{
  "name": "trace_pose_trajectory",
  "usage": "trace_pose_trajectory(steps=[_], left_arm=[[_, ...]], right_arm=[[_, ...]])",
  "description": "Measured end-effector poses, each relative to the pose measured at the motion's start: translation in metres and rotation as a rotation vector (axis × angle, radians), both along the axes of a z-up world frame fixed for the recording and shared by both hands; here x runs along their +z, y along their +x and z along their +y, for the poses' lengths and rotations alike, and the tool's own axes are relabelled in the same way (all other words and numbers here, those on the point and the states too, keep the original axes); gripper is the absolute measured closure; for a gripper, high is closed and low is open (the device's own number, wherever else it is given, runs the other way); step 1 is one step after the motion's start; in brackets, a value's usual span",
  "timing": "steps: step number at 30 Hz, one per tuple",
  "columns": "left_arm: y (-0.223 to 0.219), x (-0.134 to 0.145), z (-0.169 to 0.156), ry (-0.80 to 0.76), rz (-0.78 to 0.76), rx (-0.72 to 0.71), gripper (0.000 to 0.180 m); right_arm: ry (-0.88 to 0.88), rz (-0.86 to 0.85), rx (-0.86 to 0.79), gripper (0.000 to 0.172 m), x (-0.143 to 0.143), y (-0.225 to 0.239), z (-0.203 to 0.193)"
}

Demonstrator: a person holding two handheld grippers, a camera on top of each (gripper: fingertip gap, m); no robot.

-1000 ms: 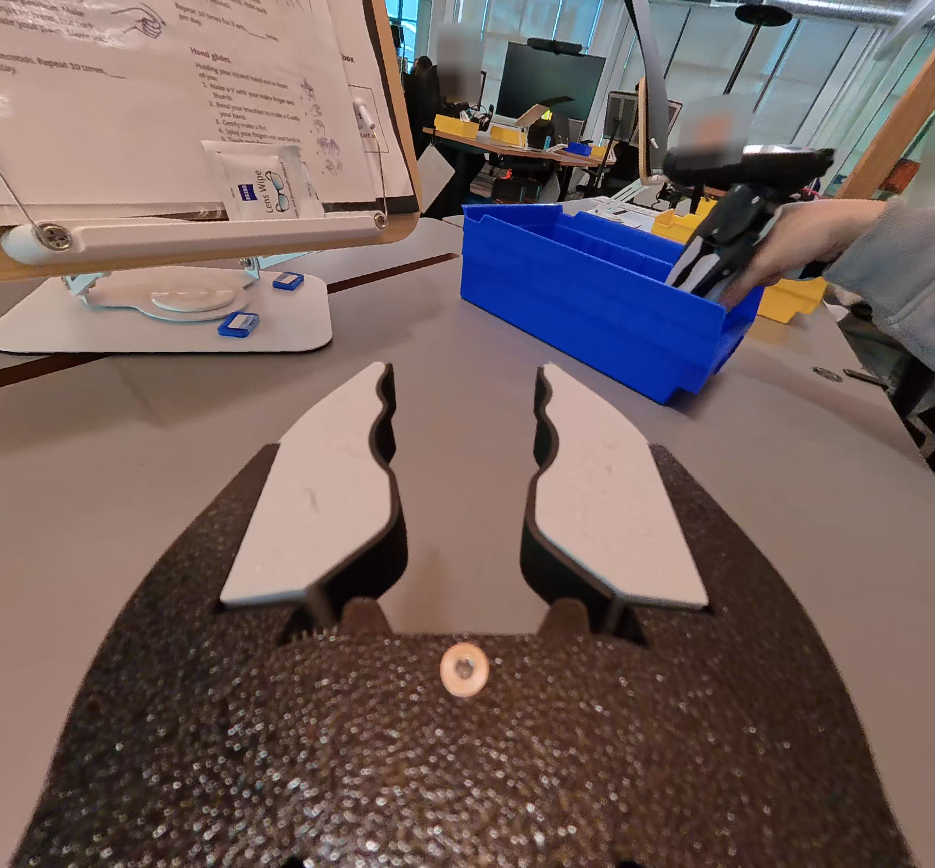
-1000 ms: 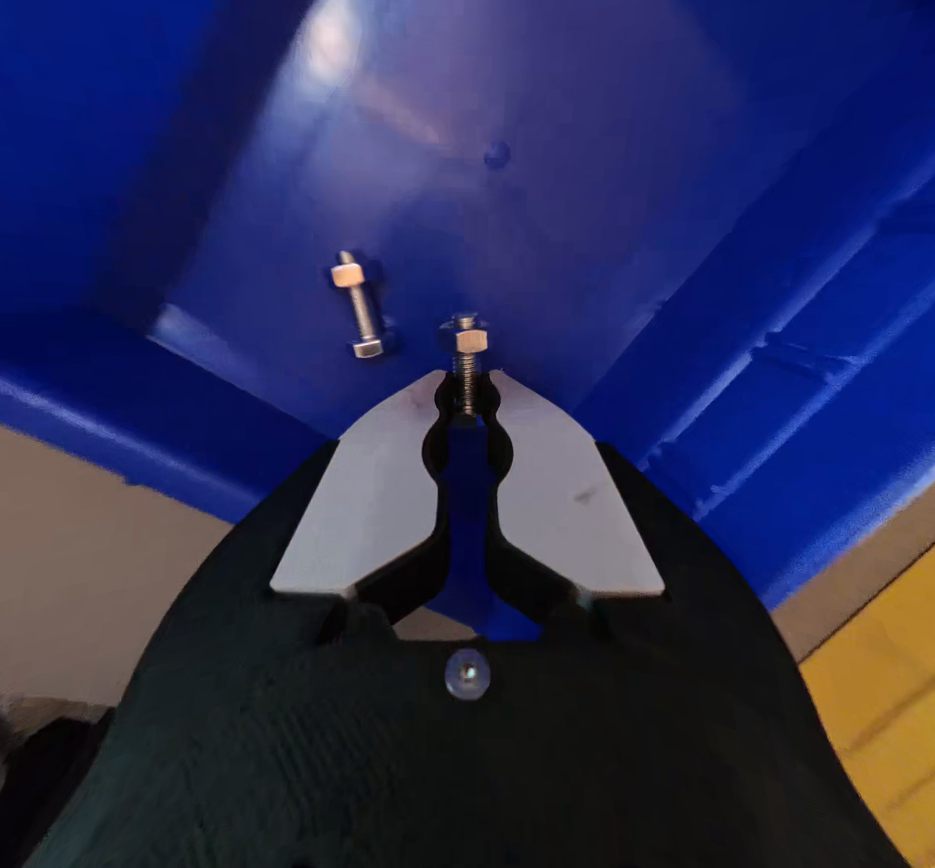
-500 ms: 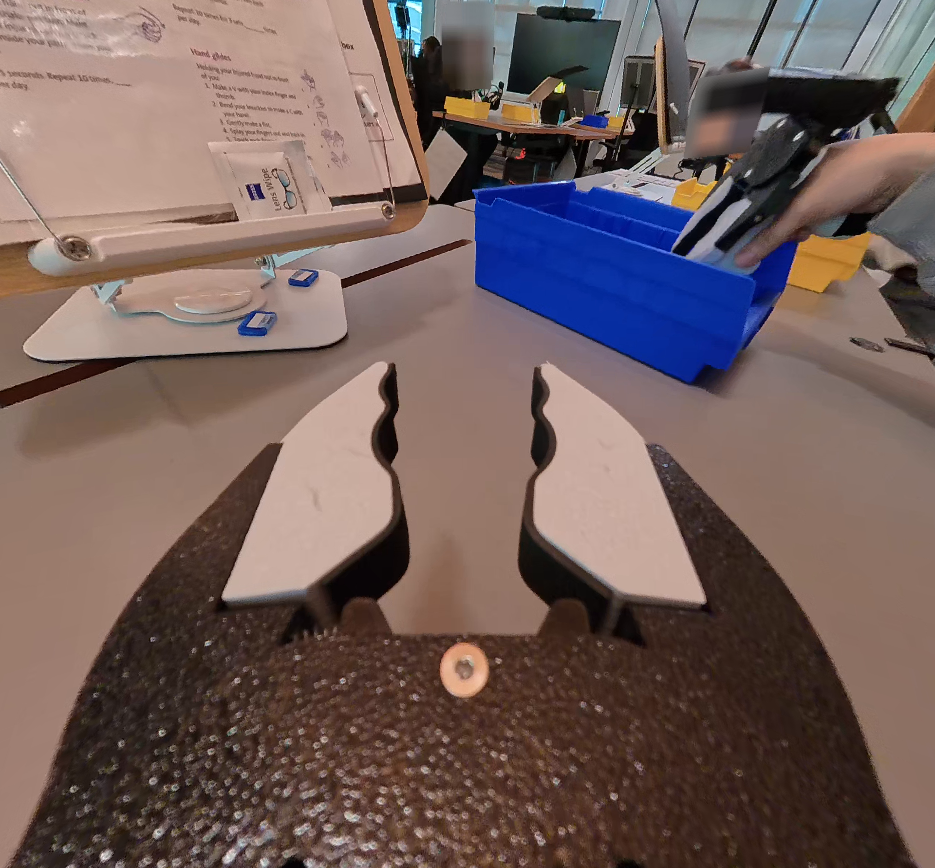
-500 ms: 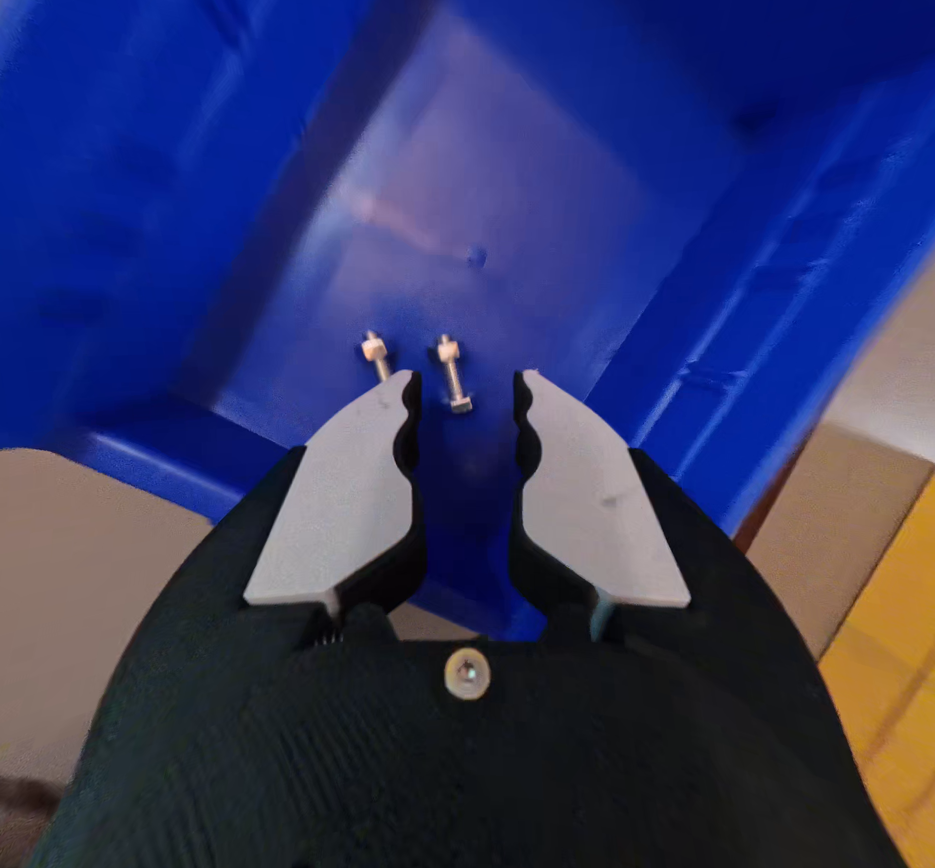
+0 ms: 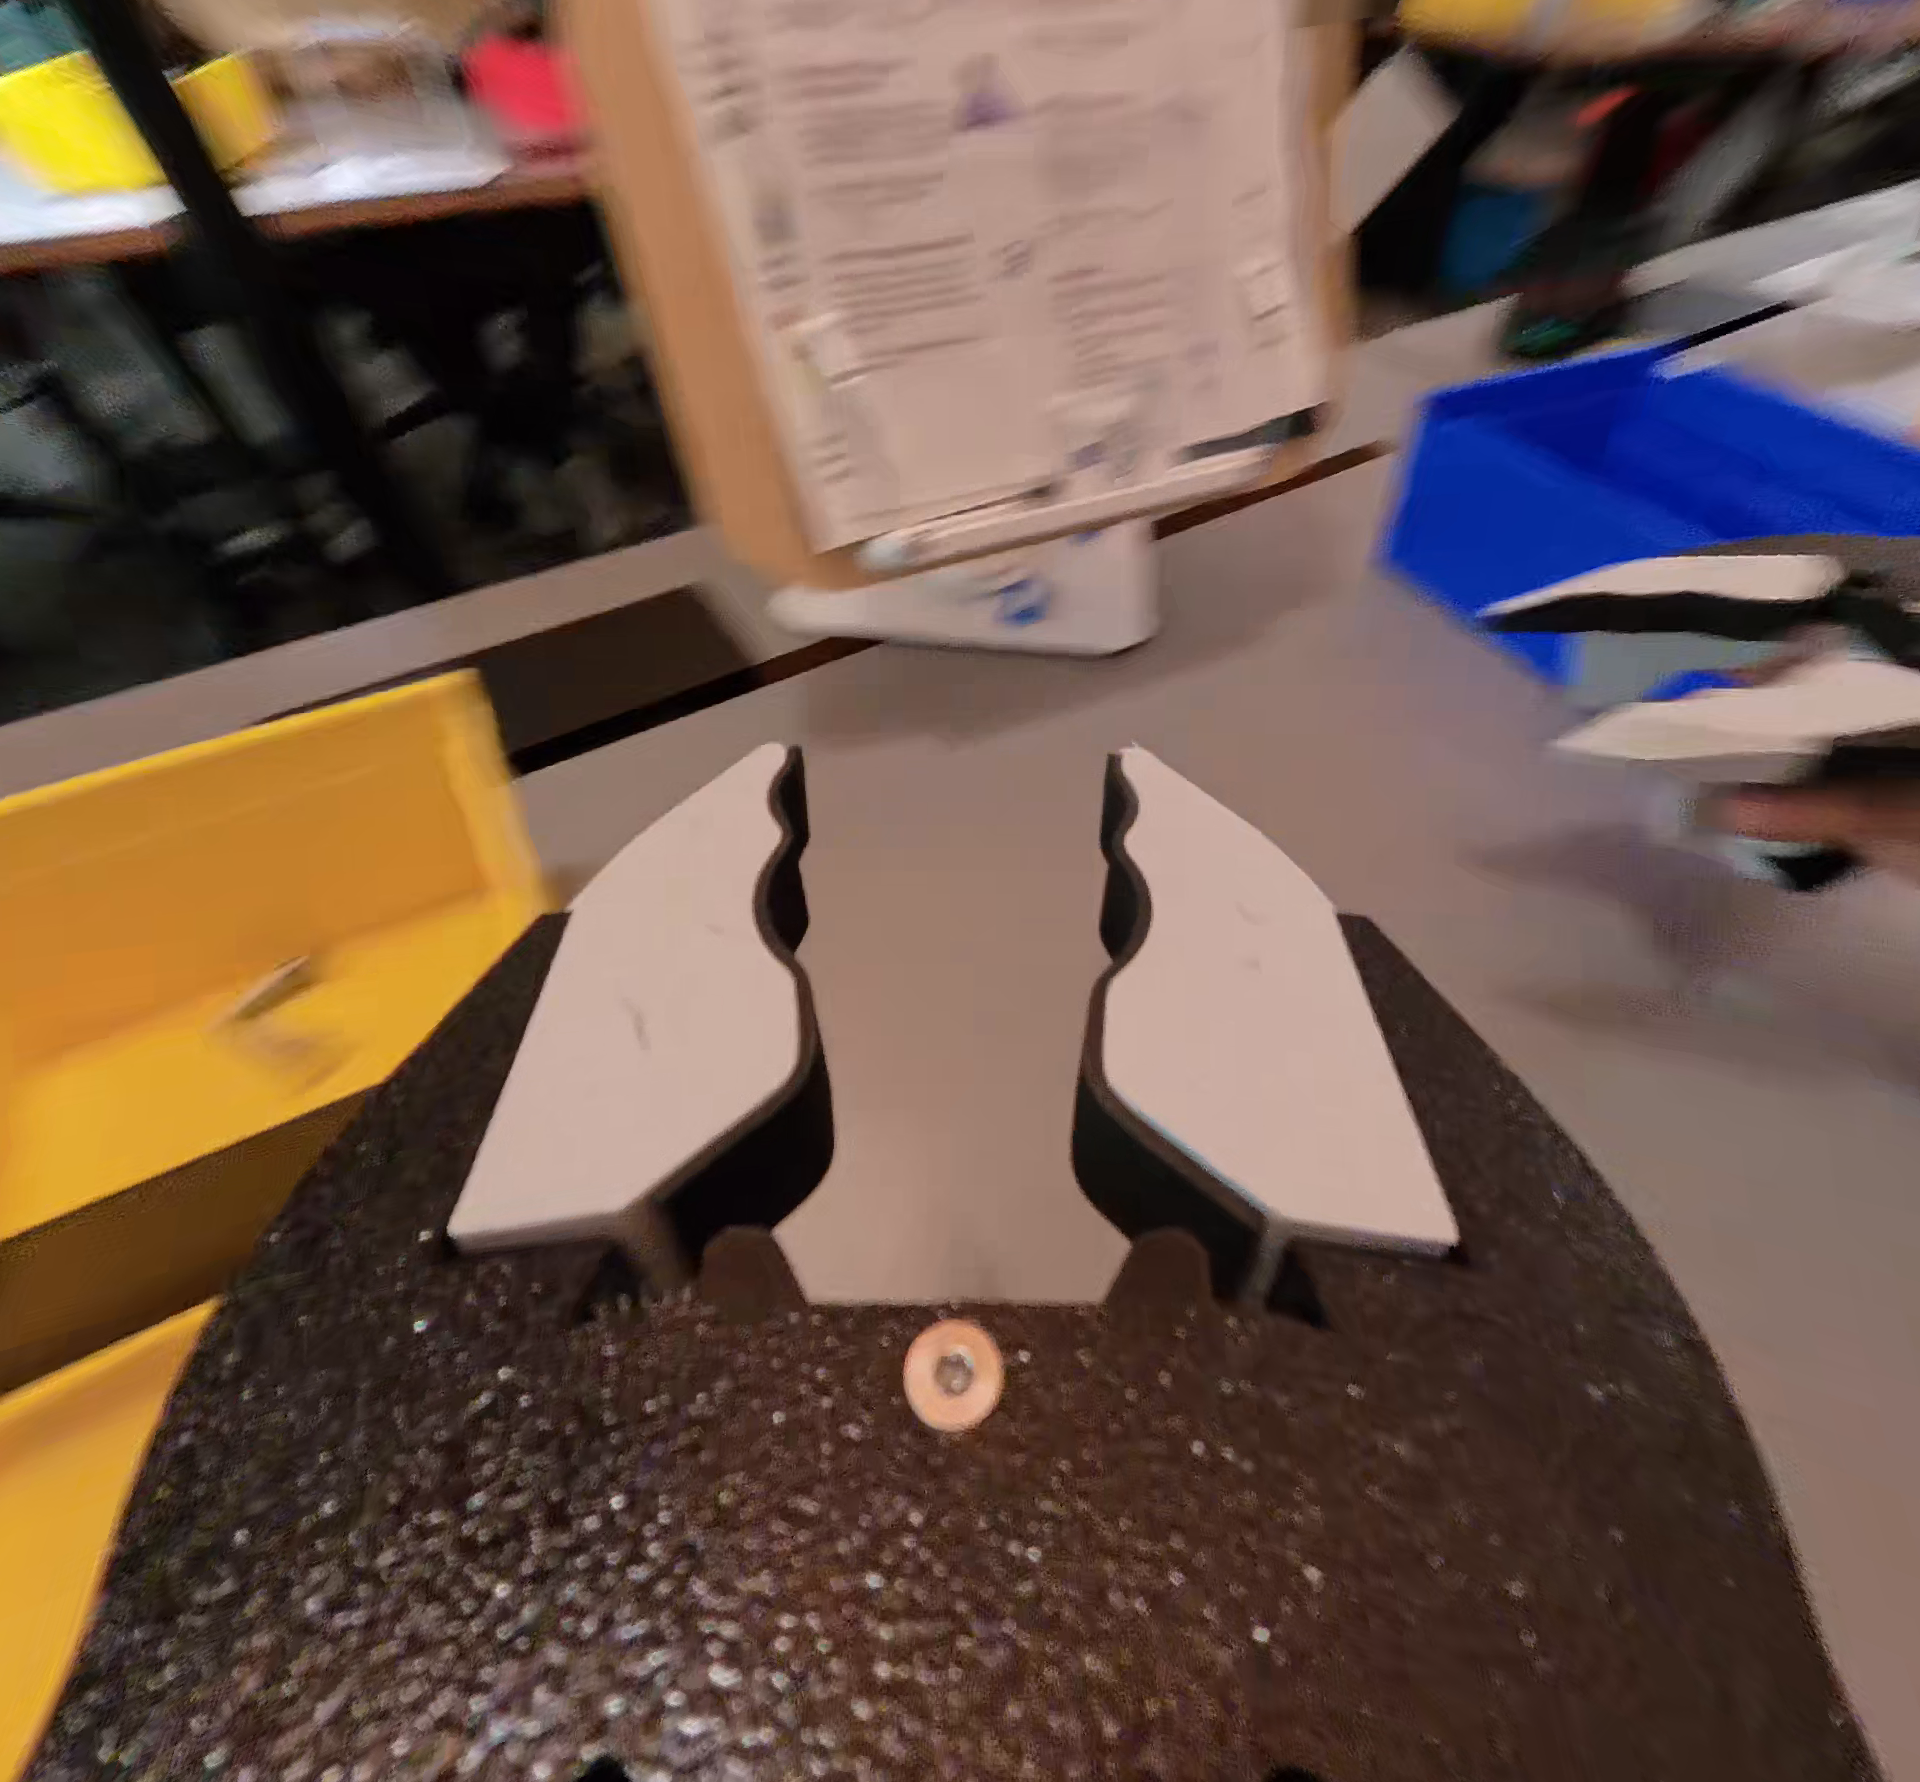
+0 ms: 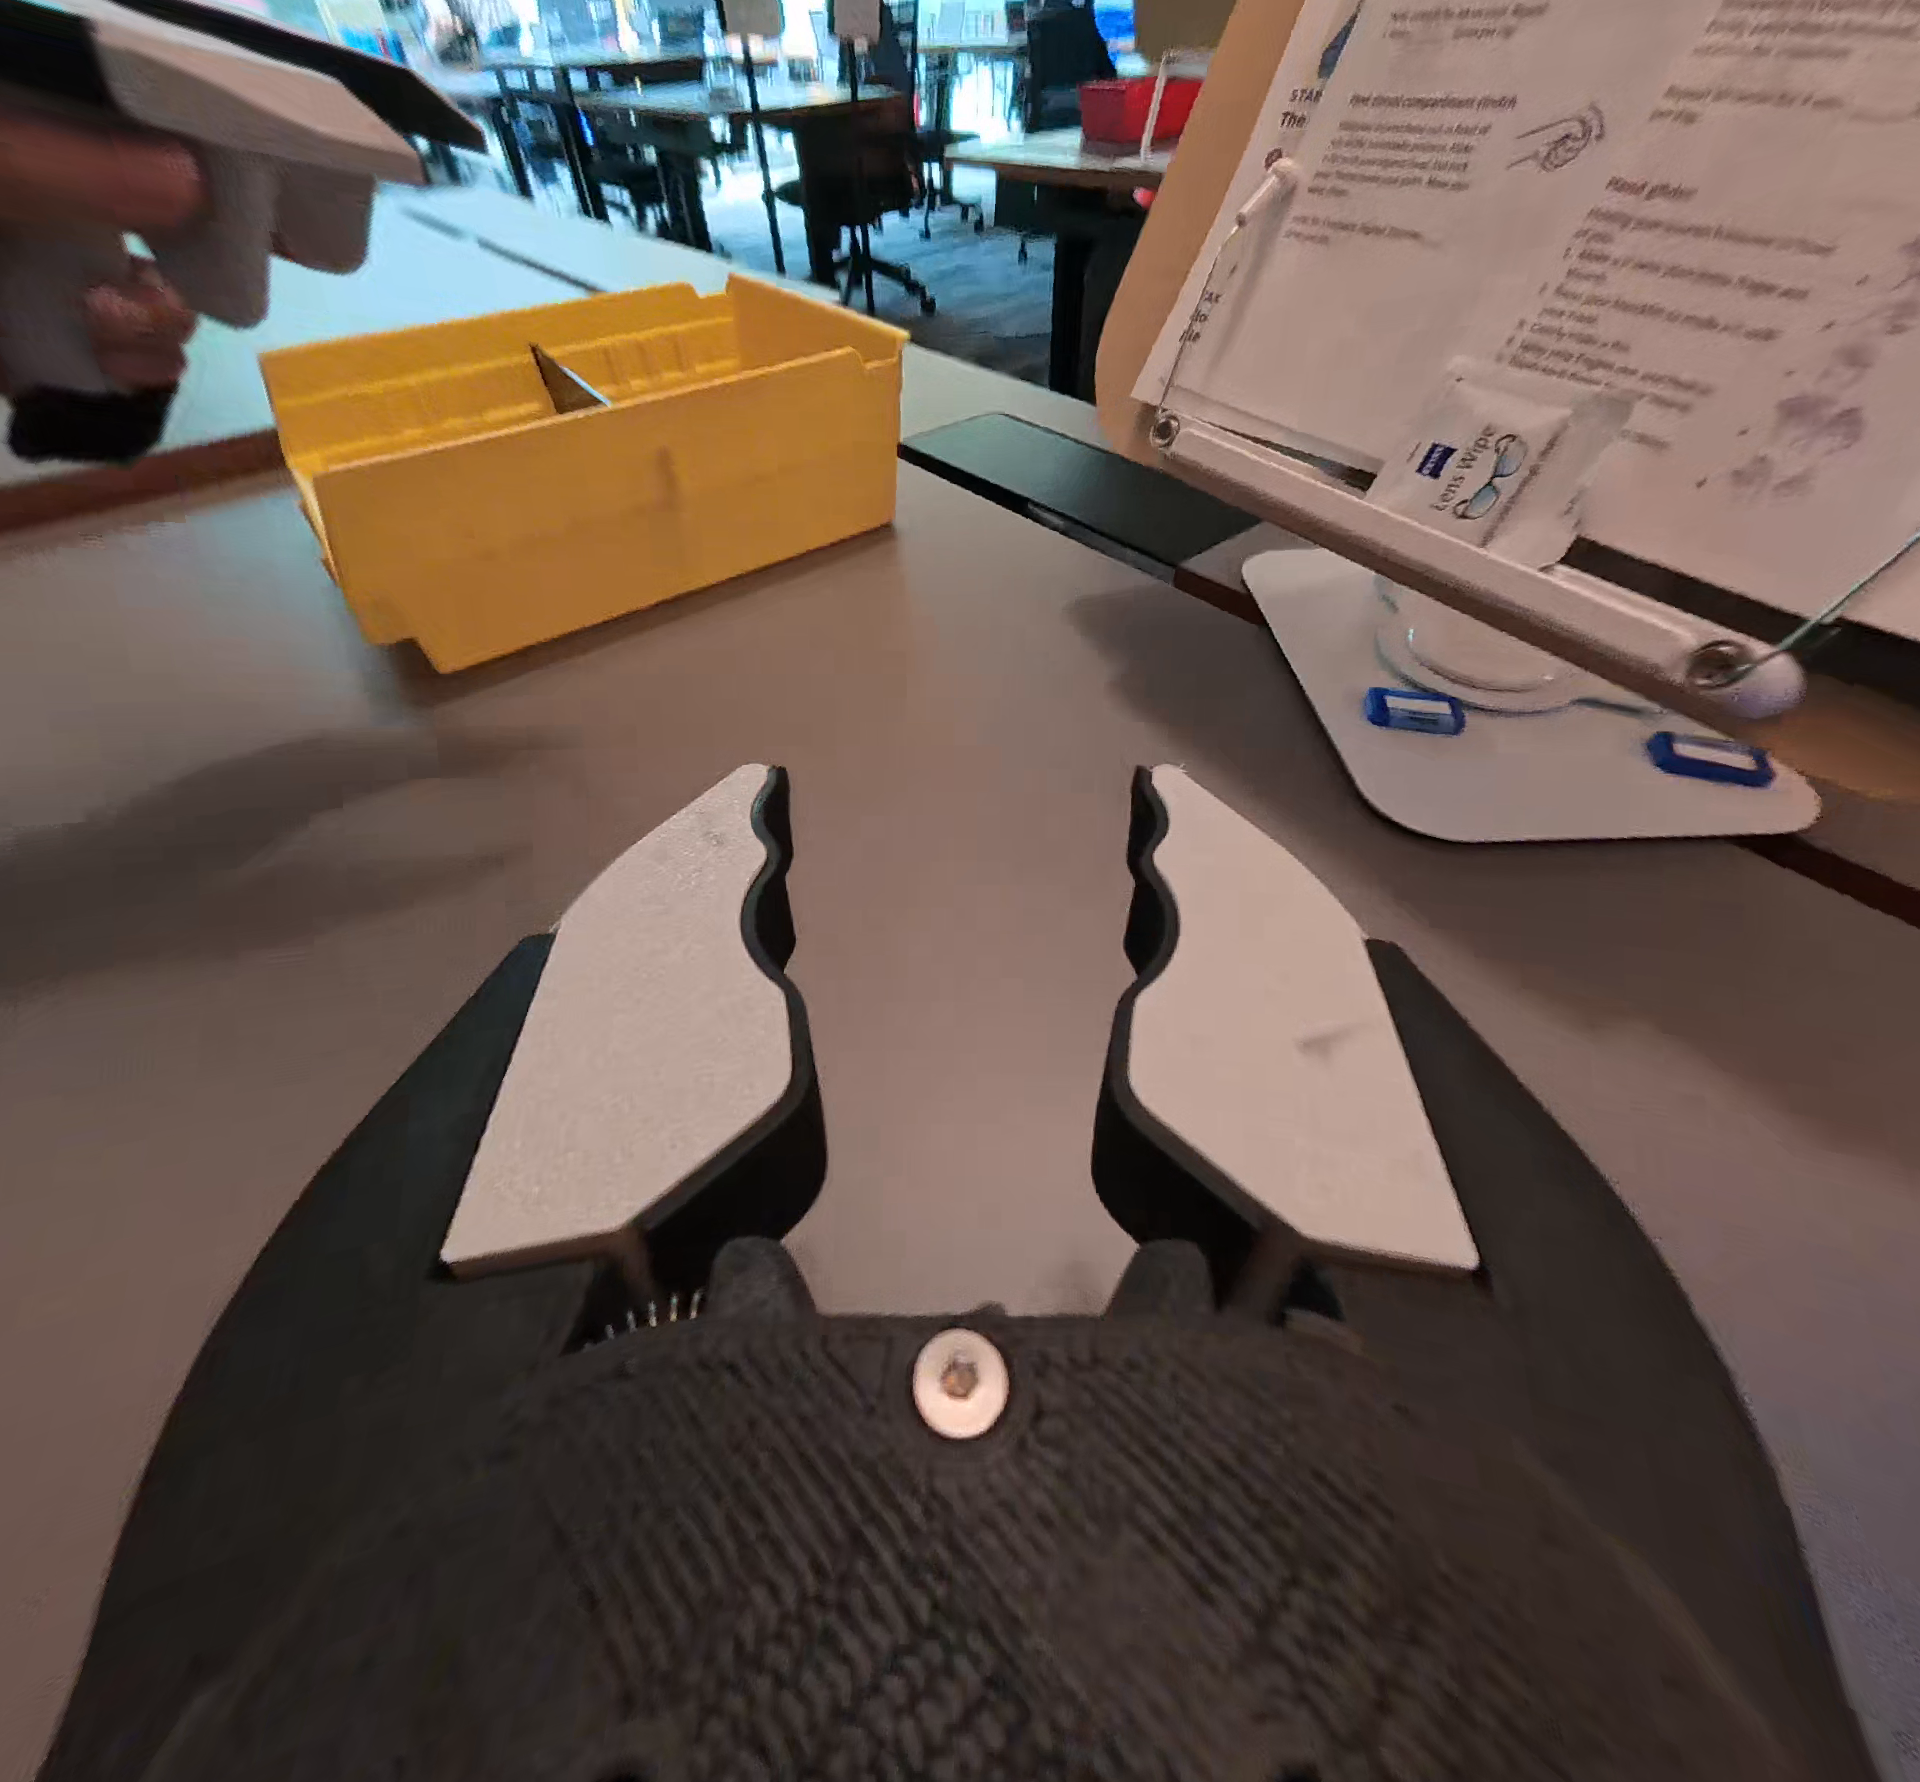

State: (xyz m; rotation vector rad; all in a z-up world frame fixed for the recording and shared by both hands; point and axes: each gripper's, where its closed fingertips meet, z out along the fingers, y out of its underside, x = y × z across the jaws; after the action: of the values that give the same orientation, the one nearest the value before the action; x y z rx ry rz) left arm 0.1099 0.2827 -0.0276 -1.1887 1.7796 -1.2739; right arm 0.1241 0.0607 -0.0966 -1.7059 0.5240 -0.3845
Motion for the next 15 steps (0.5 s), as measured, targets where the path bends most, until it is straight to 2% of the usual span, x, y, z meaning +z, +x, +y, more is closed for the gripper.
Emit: trace_pose_trajectory(steps=[1,4,6,11,15], left_arm=[[0.008,-0.001,0.031,0.034,0.055,0.073,0.127],[0.037,-0.008,0.110,0.054,0.233,0.235,0.131],[0.058,-0.026,0.145,0.033,0.412,0.292,0.131],[0.106,-0.087,0.183,-0.074,0.791,0.328,0.136],[0.122,-0.136,0.191,-0.155,1.038,0.375,0.144]], right_arm=[[0.034,-0.007,-0.008,0.109,-0.004,0.001,0.003],[0.082,-0.003,-0.022,0.109,-0.013,0.000,0.007],[0.044,-0.028,-0.026,0.108,-0.020,0.001,0.005],[0.054,-0.040,-0.016,0.108,-0.022,-0.004,0.004],[0.023,-0.012,-0.010,0.107,-0.034,-0.003,0.005]])
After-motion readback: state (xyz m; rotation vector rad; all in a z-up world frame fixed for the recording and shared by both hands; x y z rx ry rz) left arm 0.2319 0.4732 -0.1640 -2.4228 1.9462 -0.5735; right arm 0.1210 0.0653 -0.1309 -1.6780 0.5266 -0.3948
